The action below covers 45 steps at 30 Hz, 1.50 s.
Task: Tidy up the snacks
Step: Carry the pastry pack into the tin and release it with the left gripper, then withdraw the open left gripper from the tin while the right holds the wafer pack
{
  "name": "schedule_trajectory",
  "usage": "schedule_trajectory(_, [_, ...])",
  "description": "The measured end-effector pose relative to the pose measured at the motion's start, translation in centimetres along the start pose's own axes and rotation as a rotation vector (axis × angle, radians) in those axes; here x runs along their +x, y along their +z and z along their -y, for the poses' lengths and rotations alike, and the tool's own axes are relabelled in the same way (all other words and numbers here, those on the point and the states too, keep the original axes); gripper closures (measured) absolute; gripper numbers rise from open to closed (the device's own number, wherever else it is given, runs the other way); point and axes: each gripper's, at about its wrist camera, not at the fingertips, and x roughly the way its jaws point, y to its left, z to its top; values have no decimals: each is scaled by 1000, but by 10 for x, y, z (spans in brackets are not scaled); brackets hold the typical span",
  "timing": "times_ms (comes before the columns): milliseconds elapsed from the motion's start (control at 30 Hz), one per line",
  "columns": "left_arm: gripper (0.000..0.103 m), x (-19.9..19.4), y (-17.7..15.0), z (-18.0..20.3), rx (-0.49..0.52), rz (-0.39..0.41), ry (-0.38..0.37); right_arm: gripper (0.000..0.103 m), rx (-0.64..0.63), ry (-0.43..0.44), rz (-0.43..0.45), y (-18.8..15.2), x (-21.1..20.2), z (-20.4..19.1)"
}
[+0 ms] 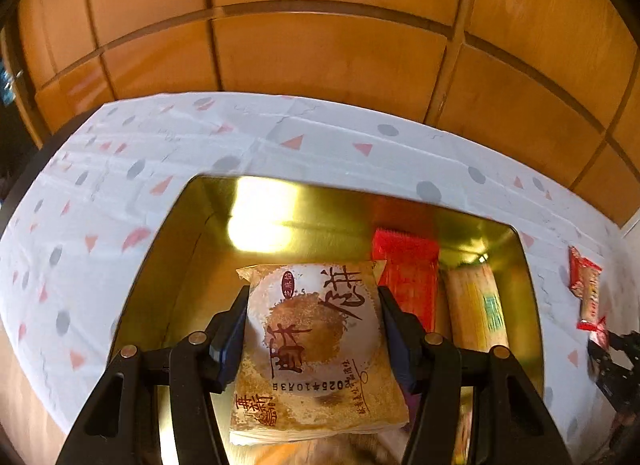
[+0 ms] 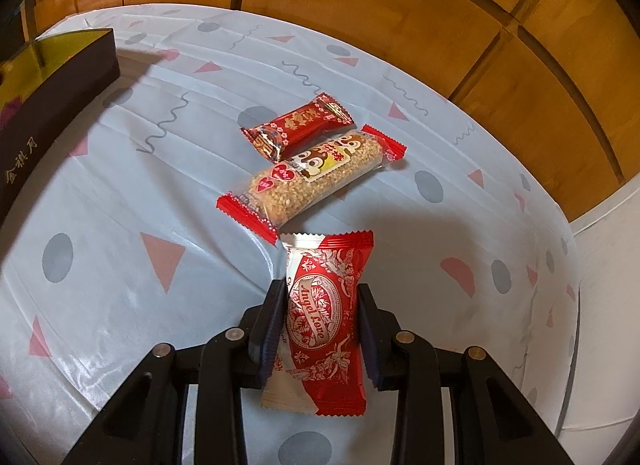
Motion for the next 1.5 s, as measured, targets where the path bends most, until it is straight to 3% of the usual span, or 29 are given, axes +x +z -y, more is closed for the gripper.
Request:
schedule_trajectory(267, [42,22,7,9,11,-1,22,68,-15,-6,1,1,0,-1])
schedule_trajectory(500, [42,-16,-16,7,-24,43,116,67,-24,-14,4,1,0,-2])
schedule_trajectory(800, [42,-74,-65,14,-1,134,90,68,-38,-27,14,0,-1,-4])
schedule_trajectory(1500, [42,-101,-108,5,-13,128,20,71,0,-24,5,0,-2,-4])
